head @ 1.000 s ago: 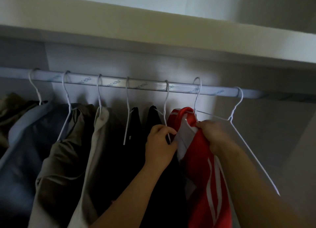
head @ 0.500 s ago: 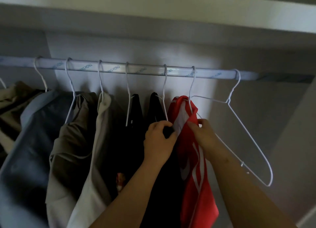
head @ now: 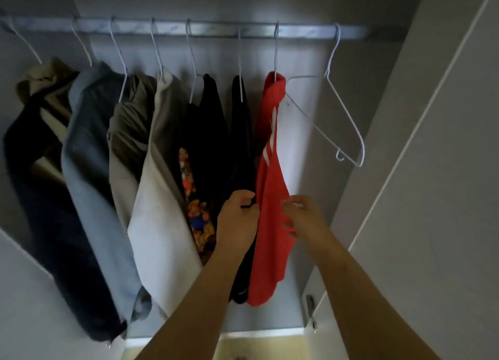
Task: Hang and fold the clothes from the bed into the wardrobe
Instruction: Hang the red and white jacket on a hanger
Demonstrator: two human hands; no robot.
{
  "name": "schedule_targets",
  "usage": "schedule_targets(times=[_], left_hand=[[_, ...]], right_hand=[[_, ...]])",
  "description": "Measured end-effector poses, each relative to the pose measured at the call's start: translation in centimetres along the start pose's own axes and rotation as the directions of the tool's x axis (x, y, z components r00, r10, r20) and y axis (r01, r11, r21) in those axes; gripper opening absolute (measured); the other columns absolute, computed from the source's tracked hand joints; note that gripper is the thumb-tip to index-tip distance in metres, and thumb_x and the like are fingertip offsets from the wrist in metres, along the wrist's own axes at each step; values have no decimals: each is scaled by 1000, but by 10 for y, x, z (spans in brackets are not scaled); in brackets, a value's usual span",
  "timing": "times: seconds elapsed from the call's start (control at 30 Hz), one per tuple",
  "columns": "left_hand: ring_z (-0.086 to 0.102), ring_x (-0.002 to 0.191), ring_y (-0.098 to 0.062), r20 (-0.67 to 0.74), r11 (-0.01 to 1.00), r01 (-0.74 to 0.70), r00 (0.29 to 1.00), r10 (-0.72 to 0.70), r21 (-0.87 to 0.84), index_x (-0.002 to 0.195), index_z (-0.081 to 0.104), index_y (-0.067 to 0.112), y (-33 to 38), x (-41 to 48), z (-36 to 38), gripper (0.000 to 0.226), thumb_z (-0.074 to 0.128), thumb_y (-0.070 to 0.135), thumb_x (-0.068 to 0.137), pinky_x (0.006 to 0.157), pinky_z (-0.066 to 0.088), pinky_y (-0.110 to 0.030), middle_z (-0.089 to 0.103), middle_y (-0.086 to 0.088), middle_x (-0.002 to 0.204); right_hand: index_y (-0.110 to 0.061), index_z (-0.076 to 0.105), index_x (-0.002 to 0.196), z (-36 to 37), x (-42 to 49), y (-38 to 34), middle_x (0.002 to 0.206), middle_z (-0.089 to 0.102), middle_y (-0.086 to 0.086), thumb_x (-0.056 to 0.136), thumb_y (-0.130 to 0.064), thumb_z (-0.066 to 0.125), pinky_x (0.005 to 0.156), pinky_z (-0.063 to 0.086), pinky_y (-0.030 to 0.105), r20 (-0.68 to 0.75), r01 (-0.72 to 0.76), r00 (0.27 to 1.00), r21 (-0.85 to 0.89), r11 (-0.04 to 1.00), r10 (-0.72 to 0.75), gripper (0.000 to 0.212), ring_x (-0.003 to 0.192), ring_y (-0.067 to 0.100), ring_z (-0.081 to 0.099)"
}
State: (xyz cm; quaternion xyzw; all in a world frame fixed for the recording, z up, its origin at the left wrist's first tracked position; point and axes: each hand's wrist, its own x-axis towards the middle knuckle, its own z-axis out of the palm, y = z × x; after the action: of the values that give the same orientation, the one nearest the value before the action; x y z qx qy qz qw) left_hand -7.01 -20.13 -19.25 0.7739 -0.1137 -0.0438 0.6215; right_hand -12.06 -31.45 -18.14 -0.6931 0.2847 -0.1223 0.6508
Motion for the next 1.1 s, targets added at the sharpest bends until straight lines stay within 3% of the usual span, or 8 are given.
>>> schedule_targets(times=[0.07, 0.17, 0.33, 0.47, 0.63, 0.77, 0.87, 1.1], left_hand=[[54, 74, -2, 49, 997, 74, 996, -73, -19, 94, 58, 25, -13, -37, -1, 16, 55, 10, 89, 67, 44, -8, 59, 8, 90], [57, 76, -21, 147, 977, 213, 967, -208, -20, 82, 59, 22, -27, -88, 1, 22, 53, 1, 87, 76, 49, -33, 62, -8, 89], [54, 64, -6, 324, 939, 332, 882, -341, 83, 88, 61, 19, -39, -161, 3, 13, 52, 9, 89, 50, 41, -9, 58, 3, 78], [57, 67, -5, 444, 932, 320, 819, -363, 171, 82, 57, 27, -49, -201, -9, 18, 51, 12, 89, 60, 41, -20, 60, 5, 84], [59, 68, -12, 529, 917, 294, 750, -396, 269, 78, 58, 27, -67, -246, -45, 19, 52, 11, 87, 62, 41, -23, 61, 1, 86], [59, 73, -14, 607, 907, 239, 680, -412, 348, 84, 59, 24, -92, -284, -87, 13, 51, 15, 88, 70, 41, -24, 62, 1, 88], [60, 76, -14, 658, 891, 186, 614, -435, 415, 90, 60, 22, -105, -317, -110, 11, 50, 17, 89, 68, 40, -23, 62, 1, 91], [62, 80, -14, 811, 899, 25, 423, -405, 436, 83, 58, 27, -109, -431, -110, 12, 50, 20, 89, 63, 43, -24, 63, 2, 90]], right_hand=[[-25, 49, 85, -6, -34, 22, 75, 55, -4, 91, -21, 52, 47, 37, 19, 16, -48, 999, -8, 999, 48, 8, 57, 10, 51], [-19, 52, 89, -19, -86, 55, 73, 56, -1, 92, -15, 51, 47, 40, 17, 34, -153, 988, 25, 988, 153, 5, 56, 11, 51], [-18, 56, 87, -40, -164, 99, 79, 60, 3, 92, -18, 52, 54, 41, 21, -45, -305, 951, 14, 952, 306, 7, 60, 12, 53], [-18, 55, 85, -40, -214, 124, 80, 62, 3, 93, -22, 52, 58, 43, 23, -123, -351, 927, 57, 935, 356, 9, 65, 15, 56], [-15, 55, 81, -14, -278, 160, 67, 57, 1, 91, -18, 51, 50, 34, 20, -216, -415, 869, 173, 893, 446, 11, 54, 14, 48], [-15, 56, 82, 22, -334, 189, 69, 59, 2, 91, -17, 51, 50, 35, 21, -256, -467, 809, 268, 843, 529, 11, 54, 16, 50], [-14, 57, 84, 41, -384, 207, 68, 59, 3, 92, -16, 50, 48, 34, 20, -290, -486, 763, 332, 808, 578, 11, 54, 16, 51], [-15, 56, 84, 31, -525, 244, 71, 60, 2, 93, -15, 48, 50, 36, 20, -468, -431, 606, 487, 760, 643, 12, 57, 15, 53]])
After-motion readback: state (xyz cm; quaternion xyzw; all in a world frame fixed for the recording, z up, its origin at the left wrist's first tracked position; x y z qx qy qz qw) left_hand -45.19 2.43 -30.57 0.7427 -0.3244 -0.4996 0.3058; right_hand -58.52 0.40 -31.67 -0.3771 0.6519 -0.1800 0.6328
